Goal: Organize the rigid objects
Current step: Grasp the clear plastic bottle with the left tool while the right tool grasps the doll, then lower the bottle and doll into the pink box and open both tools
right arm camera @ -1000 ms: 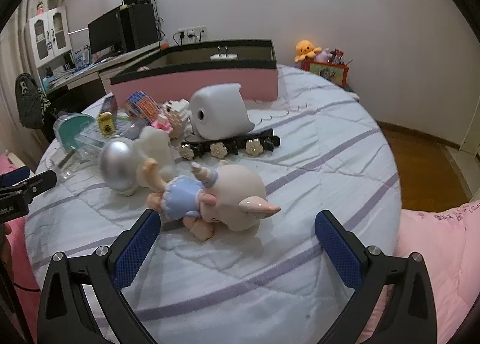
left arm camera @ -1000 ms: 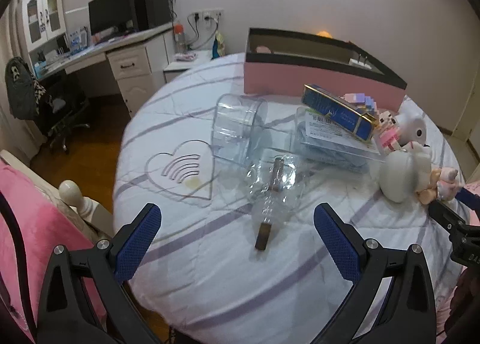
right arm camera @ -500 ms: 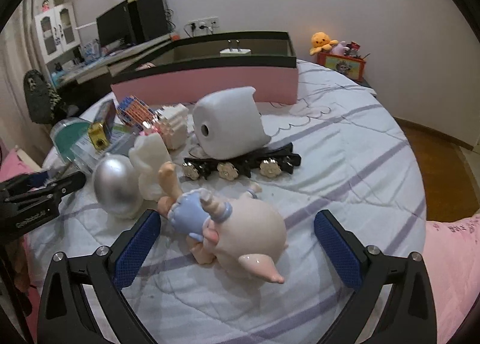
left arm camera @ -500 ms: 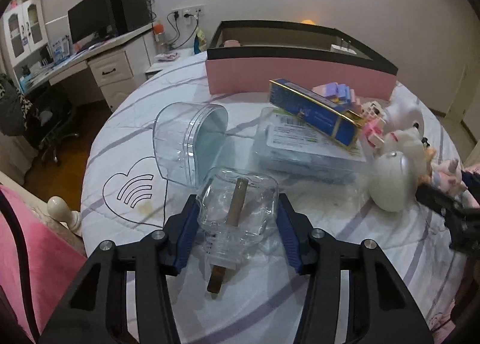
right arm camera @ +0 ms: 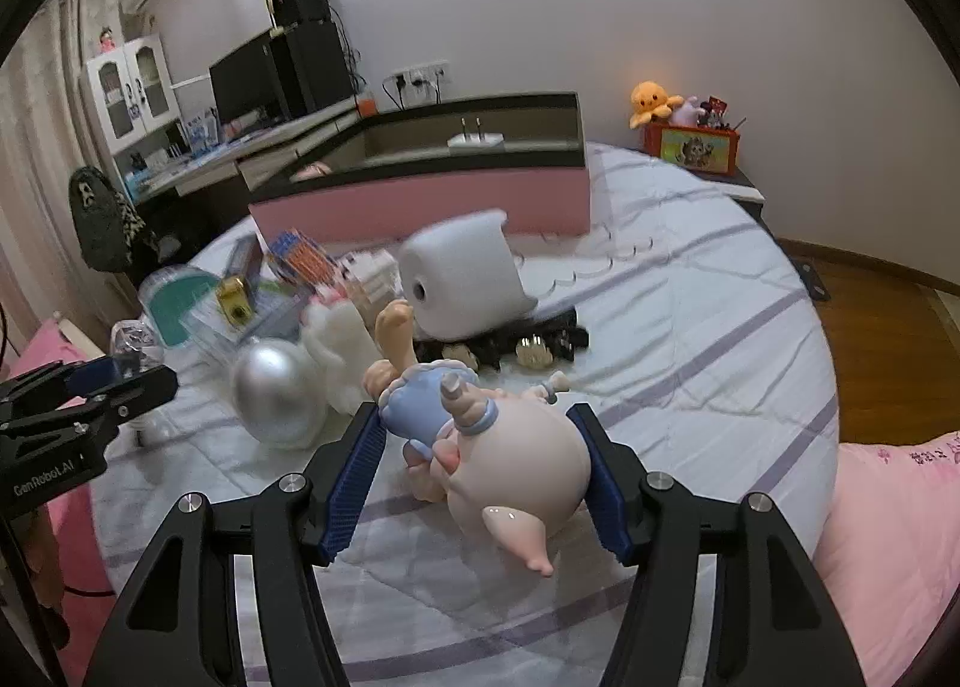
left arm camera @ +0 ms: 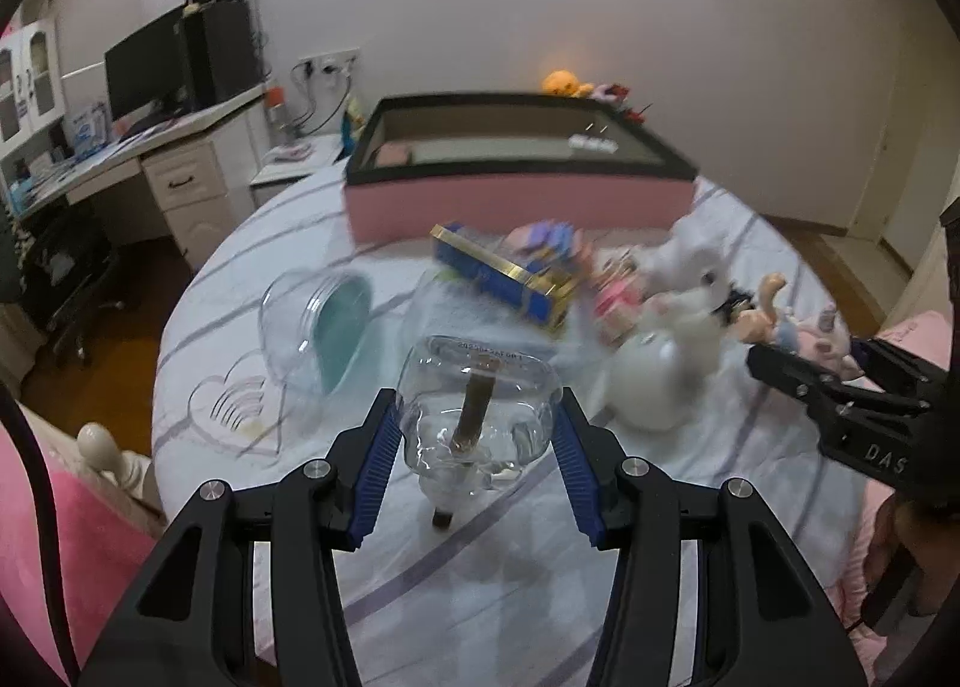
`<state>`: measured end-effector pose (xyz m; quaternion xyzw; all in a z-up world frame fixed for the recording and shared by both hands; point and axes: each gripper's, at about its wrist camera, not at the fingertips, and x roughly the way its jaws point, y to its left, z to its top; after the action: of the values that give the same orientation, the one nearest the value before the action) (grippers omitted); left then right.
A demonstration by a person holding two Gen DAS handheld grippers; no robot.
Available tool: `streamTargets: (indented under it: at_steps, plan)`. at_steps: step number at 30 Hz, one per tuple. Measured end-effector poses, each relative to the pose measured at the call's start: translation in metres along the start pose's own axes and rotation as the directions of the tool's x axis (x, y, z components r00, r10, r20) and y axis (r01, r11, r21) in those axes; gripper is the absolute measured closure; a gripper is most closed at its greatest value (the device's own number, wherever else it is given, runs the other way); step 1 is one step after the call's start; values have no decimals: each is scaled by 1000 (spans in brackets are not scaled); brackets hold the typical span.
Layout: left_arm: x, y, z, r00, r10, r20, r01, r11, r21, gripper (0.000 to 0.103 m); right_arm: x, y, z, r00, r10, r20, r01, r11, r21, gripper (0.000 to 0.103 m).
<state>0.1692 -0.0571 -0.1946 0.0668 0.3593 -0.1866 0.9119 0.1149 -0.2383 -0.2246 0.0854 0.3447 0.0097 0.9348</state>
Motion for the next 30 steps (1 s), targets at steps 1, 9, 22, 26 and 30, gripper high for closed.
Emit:
streamTargets:
  at_steps: [1, 9, 22, 26, 30]
  plan:
    - [-1, -2, 5, 1000, -8, 7, 8, 1000, 3, 52, -3, 0, 2, 1000, 4, 9, -4, 1000, 0, 40]
    - [7, -11, 65, 996, -50, 68, 47, 998, 52, 52, -12, 6, 49, 995, 48, 90, -44, 998, -40, 40]
    - [117, 22, 166, 999, -1, -33, 2, 999, 32, 52, 88, 12, 161, 985, 171, 6, -171, 984, -58, 39]
    - [144, 32, 172, 997, 34, -73, -32, 999, 25, 52, 128, 23, 174, 980, 188, -72, -193, 979, -73, 39]
    - [163, 32, 172, 994, 65, -86, -61, 997, 50, 52, 146, 22, 179, 981, 165, -97, -172, 983, -70, 42]
